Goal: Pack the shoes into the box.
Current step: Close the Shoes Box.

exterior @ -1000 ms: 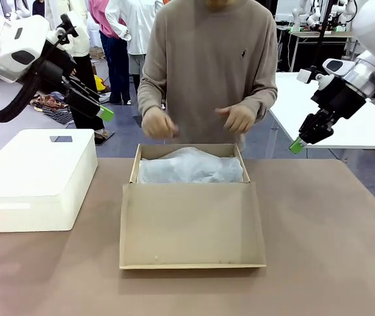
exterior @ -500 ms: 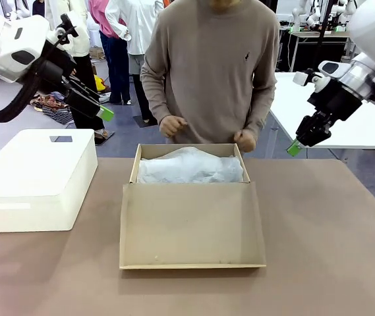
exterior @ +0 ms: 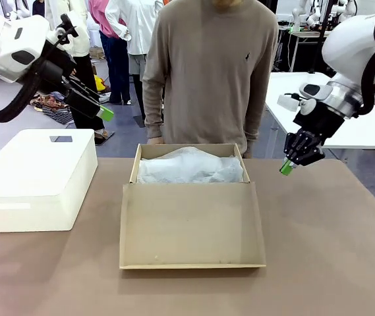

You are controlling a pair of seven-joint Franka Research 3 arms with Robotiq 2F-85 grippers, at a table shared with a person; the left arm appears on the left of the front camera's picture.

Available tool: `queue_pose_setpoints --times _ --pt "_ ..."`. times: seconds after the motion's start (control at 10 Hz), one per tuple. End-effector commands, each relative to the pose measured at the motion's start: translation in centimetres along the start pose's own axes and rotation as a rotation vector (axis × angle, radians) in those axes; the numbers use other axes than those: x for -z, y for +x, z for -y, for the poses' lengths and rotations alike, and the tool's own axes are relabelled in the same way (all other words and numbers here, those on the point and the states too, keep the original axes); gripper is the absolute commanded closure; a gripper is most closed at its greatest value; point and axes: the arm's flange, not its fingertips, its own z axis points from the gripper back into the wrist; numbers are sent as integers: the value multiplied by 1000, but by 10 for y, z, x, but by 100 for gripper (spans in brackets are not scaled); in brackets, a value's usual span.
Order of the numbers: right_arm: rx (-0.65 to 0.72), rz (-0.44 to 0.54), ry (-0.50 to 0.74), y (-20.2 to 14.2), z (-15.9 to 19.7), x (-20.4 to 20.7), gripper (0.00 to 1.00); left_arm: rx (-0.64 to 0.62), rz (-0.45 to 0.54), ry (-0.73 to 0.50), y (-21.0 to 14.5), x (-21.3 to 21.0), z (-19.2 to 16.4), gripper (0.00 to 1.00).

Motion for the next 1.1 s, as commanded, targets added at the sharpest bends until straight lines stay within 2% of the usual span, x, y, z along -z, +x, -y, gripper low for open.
queue_pose_setpoints --times 0.0,0.2,0.3,1.0 --pt "-81 -23 23 -4 1 12 100 8 18 -19 -2 1 -2 0" --pt "-77 -41 40 -3 2 21 100 8 18 -19 -2 1 -2 0" --pt "-47 -14 34 2 2 15 100 8 18 -19 -2 1 -2 0" --pt "-64 -18 43 -1 4 26 100 8 18 -19 -2 1 -2 0"
